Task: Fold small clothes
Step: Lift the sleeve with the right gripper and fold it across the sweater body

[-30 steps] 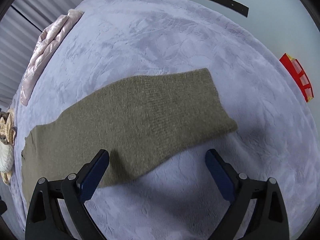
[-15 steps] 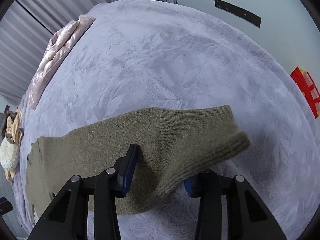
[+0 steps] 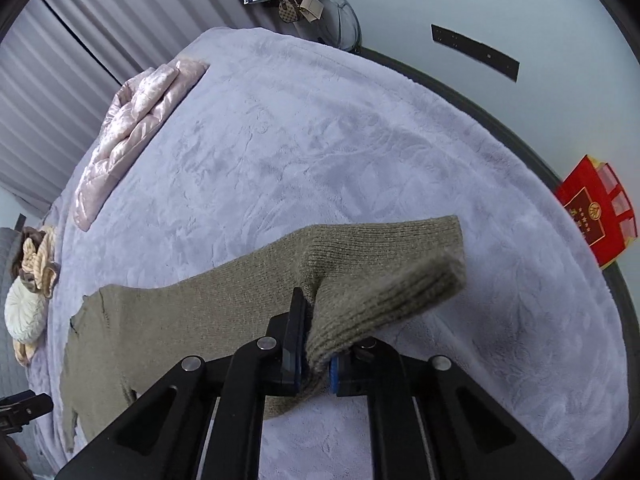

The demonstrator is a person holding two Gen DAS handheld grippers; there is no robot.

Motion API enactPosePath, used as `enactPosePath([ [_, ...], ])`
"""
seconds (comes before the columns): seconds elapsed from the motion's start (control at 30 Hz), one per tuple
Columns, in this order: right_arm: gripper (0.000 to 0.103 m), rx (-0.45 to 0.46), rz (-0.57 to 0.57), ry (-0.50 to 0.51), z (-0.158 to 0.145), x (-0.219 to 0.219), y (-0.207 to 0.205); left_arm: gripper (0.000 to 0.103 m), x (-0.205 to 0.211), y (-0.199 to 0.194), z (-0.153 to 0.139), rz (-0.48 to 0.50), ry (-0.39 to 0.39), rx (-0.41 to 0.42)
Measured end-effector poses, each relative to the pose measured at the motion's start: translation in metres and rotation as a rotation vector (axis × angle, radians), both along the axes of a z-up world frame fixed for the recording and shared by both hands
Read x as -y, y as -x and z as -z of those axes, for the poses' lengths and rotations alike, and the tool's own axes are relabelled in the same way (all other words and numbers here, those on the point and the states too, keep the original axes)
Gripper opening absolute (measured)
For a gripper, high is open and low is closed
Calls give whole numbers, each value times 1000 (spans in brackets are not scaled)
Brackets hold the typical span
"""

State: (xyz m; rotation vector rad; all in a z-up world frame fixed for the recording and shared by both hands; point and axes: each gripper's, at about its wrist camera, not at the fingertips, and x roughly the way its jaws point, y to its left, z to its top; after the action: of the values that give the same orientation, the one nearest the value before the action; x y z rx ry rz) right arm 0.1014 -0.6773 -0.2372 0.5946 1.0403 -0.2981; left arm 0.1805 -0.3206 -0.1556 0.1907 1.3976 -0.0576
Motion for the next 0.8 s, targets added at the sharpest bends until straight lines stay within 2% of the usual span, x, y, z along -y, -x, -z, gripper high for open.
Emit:
enactPosePath([
  [0.1, 10, -5, -15, 81, -21, -14, 3, 103, -23, -2, 1, -47, 8, -5],
  [0.23, 10, 32, -61, 173, -55, -42, 3, 103, -58, -3, 5, -117, 19, -7],
  [0.53, 10, 140, -128, 217, -131, -102, -8, 103, -111, 14, -1, -129, 62, 54],
  [0.67, 10, 182, -204, 253, -164, -151, -14, 103, -151, 25, 1, -176, 94, 38],
  [0.8, 10, 192, -265, 290, -182, -202, -24, 103, -185, 31, 4, -190, 98, 31],
])
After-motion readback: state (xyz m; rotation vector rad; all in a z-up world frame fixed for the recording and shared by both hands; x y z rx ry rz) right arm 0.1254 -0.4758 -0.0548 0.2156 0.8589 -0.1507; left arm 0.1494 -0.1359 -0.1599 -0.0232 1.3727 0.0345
